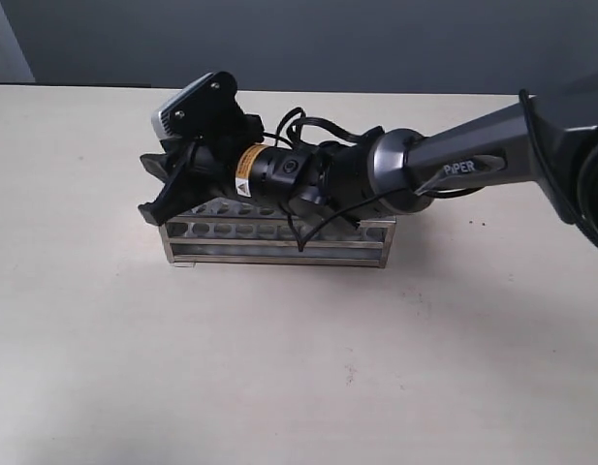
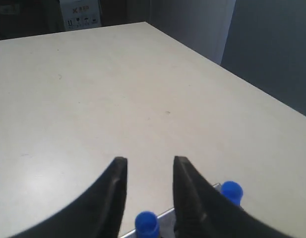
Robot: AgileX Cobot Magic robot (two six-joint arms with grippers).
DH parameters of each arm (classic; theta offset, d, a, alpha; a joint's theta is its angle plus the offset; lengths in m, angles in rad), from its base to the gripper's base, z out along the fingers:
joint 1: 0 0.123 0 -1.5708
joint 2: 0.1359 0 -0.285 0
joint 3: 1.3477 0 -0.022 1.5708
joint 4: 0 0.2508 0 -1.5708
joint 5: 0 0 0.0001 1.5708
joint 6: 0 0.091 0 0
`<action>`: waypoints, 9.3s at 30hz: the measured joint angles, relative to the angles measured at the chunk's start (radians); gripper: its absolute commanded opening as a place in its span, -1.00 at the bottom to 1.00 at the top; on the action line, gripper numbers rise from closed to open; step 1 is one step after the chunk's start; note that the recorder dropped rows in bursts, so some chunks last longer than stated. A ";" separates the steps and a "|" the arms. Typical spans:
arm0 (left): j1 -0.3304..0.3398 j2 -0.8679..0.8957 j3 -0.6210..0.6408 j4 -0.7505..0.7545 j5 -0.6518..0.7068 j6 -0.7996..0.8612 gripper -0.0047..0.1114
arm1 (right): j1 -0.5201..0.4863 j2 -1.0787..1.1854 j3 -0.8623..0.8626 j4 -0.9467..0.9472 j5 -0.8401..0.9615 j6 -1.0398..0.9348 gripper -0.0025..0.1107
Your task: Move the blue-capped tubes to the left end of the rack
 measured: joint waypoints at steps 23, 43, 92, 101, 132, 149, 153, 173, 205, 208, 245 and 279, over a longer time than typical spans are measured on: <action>0.000 0.000 0.000 0.000 0.000 0.000 -0.91 | -0.249 -0.470 0.437 0.121 -0.101 -0.050 -0.16; 0.000 0.000 0.000 0.000 0.000 0.000 -0.91 | -0.254 -0.199 0.482 0.300 -0.335 -0.073 -0.16; 0.000 0.000 0.000 0.000 0.000 0.000 -0.91 | -0.135 -0.317 0.297 0.008 -0.181 0.050 -0.97; 0.000 0.000 0.000 0.000 0.000 0.000 -0.91 | -0.018 -0.202 0.164 -0.006 -0.124 0.054 -0.97; 0.000 0.000 0.000 0.000 0.000 0.000 -0.91 | 0.003 -0.054 0.116 -0.008 -0.093 0.057 -0.96; 0.000 0.000 0.000 0.000 0.000 0.000 -0.91 | 0.003 -0.040 0.116 -0.008 -0.089 0.059 -0.35; 0.000 0.000 0.000 0.000 0.000 0.000 -0.91 | -0.001 -0.050 0.116 0.019 -0.086 0.059 -0.36; 0.000 0.000 0.000 0.000 0.000 0.000 -0.91 | -0.207 -1.316 0.467 0.292 0.854 -0.069 -0.97; 0.000 0.000 0.000 0.000 0.000 0.000 -0.91 | -0.725 -1.878 1.055 0.369 0.888 -0.086 -0.97; 0.000 0.000 0.000 0.000 0.000 0.000 -0.91 | -0.725 -1.965 1.129 0.367 0.860 -0.089 -0.97; 0.000 0.000 0.000 0.000 0.000 0.000 -0.91 | -0.732 -2.095 1.286 0.436 0.852 -0.268 -0.97; 0.000 0.000 0.000 0.000 0.000 0.000 -0.91 | -0.732 -2.095 1.286 0.436 0.852 -0.268 -0.97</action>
